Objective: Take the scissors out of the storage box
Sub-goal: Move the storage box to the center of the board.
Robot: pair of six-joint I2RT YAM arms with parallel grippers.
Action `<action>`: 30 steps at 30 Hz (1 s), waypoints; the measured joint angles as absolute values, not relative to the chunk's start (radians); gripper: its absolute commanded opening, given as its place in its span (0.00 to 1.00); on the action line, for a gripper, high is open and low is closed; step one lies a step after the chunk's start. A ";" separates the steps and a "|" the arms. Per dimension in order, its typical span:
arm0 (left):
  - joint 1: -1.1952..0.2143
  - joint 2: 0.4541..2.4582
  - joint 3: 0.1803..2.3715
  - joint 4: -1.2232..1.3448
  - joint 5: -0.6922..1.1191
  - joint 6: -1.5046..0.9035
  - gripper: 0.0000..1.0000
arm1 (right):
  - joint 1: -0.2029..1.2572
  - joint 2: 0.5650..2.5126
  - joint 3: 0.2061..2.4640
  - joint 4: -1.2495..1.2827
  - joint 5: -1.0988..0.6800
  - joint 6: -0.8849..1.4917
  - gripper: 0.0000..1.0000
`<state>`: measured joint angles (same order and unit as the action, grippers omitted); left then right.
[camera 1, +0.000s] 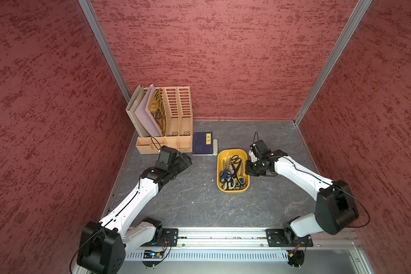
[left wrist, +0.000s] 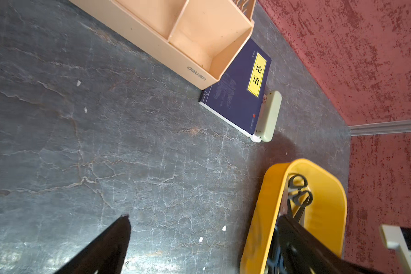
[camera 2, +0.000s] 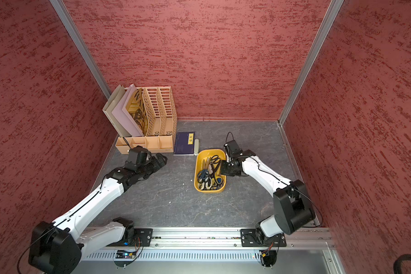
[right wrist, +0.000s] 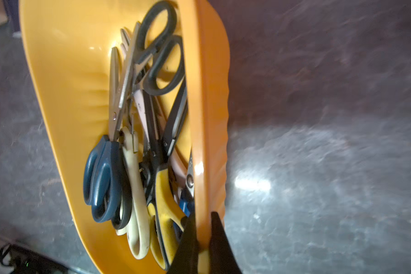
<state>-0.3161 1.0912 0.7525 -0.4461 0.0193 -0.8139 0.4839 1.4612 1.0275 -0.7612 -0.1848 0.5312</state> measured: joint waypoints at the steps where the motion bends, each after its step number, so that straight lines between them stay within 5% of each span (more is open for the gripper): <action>1: -0.312 1.093 0.752 -0.446 0.021 -0.820 1.00 | 0.520 1.442 1.008 -0.759 -0.191 0.553 0.00; 12: -0.306 1.100 0.739 -0.453 0.047 -0.878 1.00 | 0.658 1.602 1.015 -0.660 -0.223 0.656 0.00; 16: -0.306 1.076 0.720 -0.476 0.050 -0.886 1.00 | 0.673 1.645 1.040 -0.586 -0.242 0.683 0.22; 21: -0.306 1.009 0.683 -0.502 0.050 -0.902 1.00 | 0.676 1.636 1.078 -0.619 -0.226 0.673 0.36; 30: -0.306 1.028 0.665 -0.490 0.071 -0.930 1.00 | 0.724 1.619 1.243 -0.707 -0.241 0.619 0.36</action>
